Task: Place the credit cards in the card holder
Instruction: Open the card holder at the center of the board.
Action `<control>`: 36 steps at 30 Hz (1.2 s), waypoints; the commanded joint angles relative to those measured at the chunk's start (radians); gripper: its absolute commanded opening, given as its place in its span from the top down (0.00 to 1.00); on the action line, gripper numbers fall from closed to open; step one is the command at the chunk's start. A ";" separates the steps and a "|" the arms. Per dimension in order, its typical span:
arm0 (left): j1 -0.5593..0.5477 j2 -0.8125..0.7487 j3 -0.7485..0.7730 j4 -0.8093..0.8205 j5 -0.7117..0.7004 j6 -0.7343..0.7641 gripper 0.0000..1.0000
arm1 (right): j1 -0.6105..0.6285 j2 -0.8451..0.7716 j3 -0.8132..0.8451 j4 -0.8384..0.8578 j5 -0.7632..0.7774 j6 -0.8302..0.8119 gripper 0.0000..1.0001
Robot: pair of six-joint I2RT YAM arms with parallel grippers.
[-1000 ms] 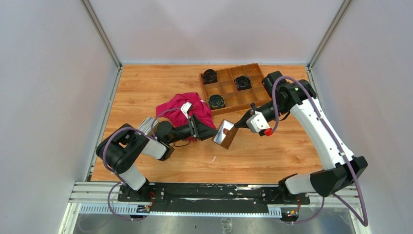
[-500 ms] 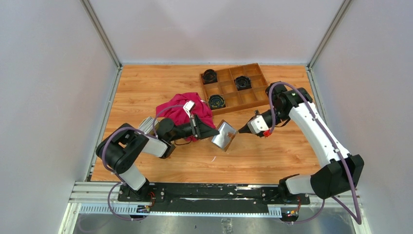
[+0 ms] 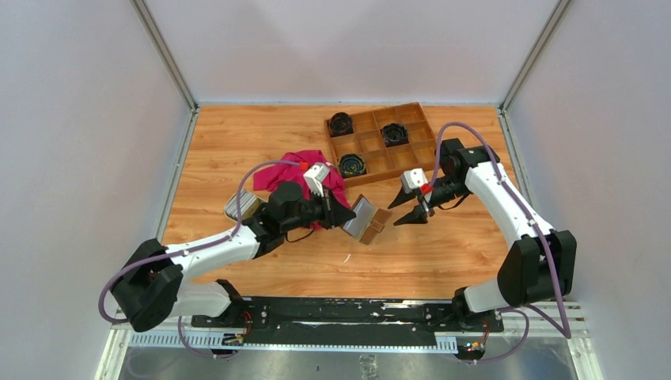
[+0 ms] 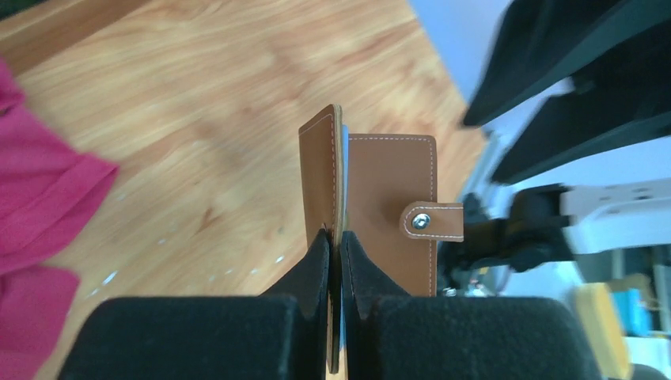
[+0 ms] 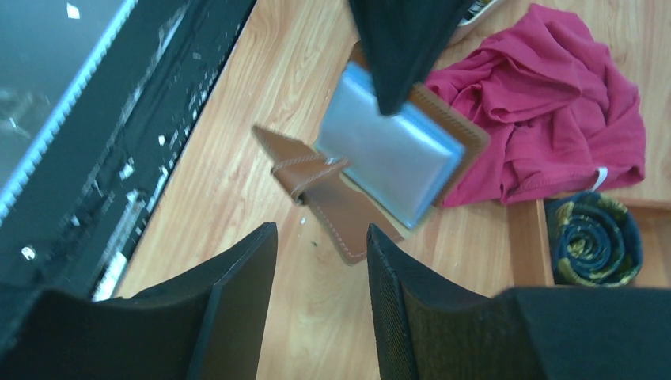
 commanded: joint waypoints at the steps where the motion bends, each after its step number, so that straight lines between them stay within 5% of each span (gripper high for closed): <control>1: -0.101 0.015 0.037 -0.246 -0.316 0.149 1.00 | -0.024 0.023 0.033 0.012 -0.121 0.301 0.52; 4: -0.171 0.050 0.098 -0.340 -0.472 0.160 1.00 | -0.024 0.041 0.033 0.104 -0.127 0.484 0.58; 8: -0.237 0.103 0.141 -0.380 -0.598 0.117 1.00 | -0.007 0.032 -0.109 0.552 -0.034 1.084 0.64; 13: -0.301 0.185 0.227 -0.485 -0.725 0.068 1.00 | 0.014 0.002 -0.306 1.021 0.037 1.560 0.73; 18: -0.318 0.248 0.254 -0.507 -0.768 0.002 1.00 | 0.081 0.052 -0.398 1.280 0.061 1.892 0.79; 26: -0.323 0.278 0.254 -0.480 -0.754 -0.035 0.97 | 0.144 0.264 -0.396 1.361 0.122 2.072 0.79; 36: -0.317 0.256 0.219 -0.439 -0.669 -0.082 0.60 | 0.144 0.382 -0.341 1.150 0.233 1.934 0.75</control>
